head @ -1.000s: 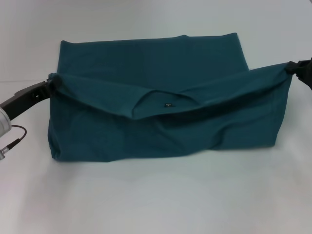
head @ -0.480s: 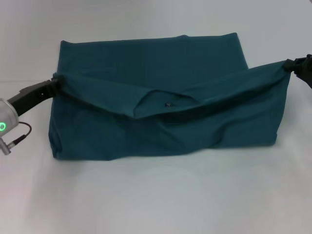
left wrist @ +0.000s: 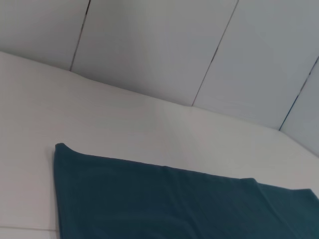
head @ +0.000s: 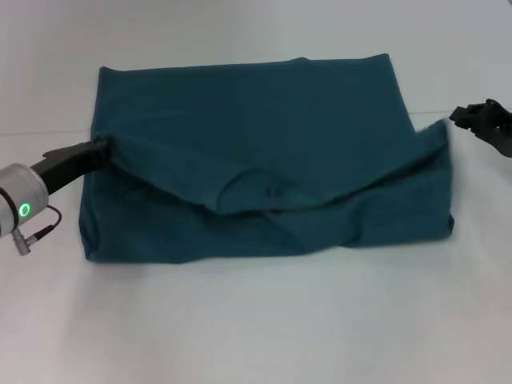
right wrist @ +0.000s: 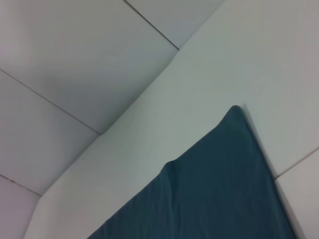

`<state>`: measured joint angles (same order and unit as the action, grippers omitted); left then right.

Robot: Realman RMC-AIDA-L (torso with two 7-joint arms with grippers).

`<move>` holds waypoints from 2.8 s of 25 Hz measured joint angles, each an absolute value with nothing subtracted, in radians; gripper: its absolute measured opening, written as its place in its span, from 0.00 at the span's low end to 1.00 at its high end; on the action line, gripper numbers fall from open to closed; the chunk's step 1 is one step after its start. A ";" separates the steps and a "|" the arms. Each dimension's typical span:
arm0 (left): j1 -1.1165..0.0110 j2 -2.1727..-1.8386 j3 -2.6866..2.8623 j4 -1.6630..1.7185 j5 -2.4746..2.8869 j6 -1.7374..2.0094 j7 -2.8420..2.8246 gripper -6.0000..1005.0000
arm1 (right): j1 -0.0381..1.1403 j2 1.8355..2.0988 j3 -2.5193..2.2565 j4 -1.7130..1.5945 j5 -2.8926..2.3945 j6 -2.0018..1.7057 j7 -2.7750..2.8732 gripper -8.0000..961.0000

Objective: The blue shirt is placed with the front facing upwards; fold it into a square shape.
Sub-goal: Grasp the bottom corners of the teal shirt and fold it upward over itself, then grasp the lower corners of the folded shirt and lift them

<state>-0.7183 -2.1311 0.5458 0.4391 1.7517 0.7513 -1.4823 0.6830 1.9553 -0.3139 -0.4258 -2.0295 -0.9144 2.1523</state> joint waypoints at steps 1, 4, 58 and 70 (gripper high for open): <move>-0.719 -2.132 0.547 0.440 1.752 0.746 -1.478 0.09 | 0.685 1.955 -0.321 -0.425 -2.030 -0.908 2.152 0.18; -0.722 -2.133 0.548 0.444 1.753 0.734 -1.477 0.11 | 0.686 1.956 -0.336 -0.427 -2.030 -0.902 2.148 0.18; -0.409 -2.175 0.905 0.831 2.070 0.937 -1.718 0.19 | 0.446 1.941 -0.416 -0.599 -1.984 -1.345 1.871 0.79; -0.422 -2.174 0.905 0.834 2.062 0.952 -1.725 0.03 | 0.489 1.882 -0.511 -0.847 -2.207 -1.472 2.081 0.80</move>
<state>-0.4223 -2.1742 0.9048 0.8335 2.0616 0.9515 -1.7250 0.4885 1.8820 -0.5109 -0.8471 -2.2069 -1.4717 2.0810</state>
